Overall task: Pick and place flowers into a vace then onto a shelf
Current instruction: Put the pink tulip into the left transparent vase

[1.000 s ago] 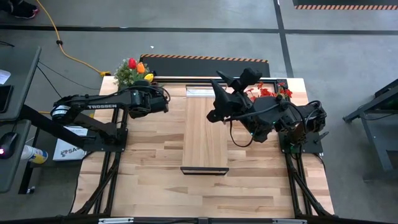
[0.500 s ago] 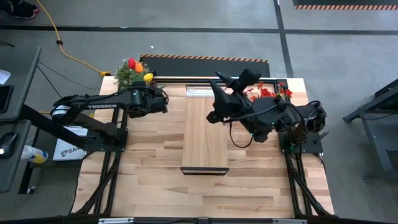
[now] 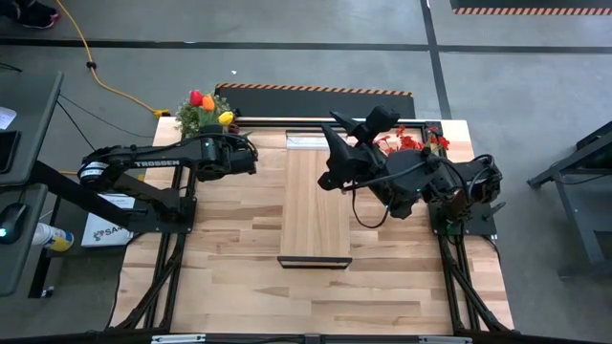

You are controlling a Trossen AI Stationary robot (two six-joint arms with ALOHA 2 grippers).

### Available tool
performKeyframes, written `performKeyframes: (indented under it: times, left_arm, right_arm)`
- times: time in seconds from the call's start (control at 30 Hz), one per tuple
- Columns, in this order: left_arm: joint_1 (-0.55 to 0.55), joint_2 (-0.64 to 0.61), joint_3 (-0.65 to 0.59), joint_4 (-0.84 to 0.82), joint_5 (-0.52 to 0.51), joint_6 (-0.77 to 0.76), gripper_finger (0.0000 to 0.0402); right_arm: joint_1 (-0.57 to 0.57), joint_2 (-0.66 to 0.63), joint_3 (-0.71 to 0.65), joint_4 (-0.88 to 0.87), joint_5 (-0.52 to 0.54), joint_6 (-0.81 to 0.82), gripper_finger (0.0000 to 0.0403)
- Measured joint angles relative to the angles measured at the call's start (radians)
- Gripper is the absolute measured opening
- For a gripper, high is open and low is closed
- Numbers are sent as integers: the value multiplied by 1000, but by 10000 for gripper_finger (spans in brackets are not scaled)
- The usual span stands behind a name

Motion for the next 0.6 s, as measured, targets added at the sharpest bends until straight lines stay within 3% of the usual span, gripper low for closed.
performKeyframes:
  times: [0.6]
  left_arm:
    - [0,0,0,4,2,-30,262]
  right_arm:
    - [0,0,0,-2,-45,-3,129]
